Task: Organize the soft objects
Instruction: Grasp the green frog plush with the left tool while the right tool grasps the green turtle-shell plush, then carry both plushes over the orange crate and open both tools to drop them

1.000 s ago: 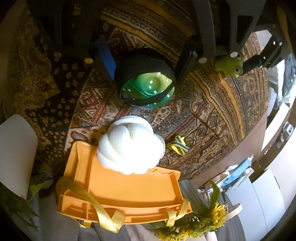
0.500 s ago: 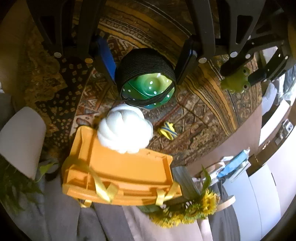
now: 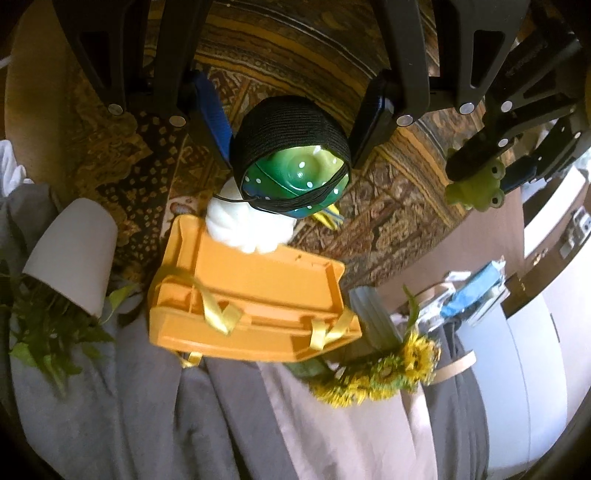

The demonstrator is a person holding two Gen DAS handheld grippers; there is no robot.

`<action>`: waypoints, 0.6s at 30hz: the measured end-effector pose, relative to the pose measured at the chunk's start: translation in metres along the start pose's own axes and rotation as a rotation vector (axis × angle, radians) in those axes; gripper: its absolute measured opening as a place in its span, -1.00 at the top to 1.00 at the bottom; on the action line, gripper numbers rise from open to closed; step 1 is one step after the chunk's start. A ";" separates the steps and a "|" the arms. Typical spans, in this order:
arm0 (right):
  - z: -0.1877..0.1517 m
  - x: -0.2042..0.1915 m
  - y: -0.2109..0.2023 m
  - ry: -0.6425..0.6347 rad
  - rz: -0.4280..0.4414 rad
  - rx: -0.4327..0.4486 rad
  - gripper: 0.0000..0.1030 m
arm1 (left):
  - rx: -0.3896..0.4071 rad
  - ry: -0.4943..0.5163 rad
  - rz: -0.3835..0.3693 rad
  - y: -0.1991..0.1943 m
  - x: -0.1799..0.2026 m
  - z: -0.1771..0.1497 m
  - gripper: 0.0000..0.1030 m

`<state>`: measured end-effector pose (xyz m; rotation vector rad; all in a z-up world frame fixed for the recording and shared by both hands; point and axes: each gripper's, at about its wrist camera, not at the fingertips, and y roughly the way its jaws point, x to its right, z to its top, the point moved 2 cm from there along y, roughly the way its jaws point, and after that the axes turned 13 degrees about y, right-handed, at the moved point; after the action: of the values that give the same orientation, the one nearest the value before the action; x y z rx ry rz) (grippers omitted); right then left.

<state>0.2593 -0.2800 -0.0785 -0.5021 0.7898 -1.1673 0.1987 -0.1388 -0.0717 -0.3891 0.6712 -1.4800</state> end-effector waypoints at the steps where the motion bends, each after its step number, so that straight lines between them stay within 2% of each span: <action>1: 0.002 -0.002 -0.002 0.006 -0.005 0.009 -0.24 | 0.005 0.006 -0.004 0.000 -0.003 0.003 -0.12; 18: 0.043 -0.037 -0.014 0.153 -0.117 0.163 -0.24 | 0.124 0.139 -0.148 0.015 -0.045 0.066 -0.12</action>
<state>0.2769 -0.2515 -0.0308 -0.3296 0.7965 -1.3786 0.2535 -0.1042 -0.0224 -0.2463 0.6681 -1.6921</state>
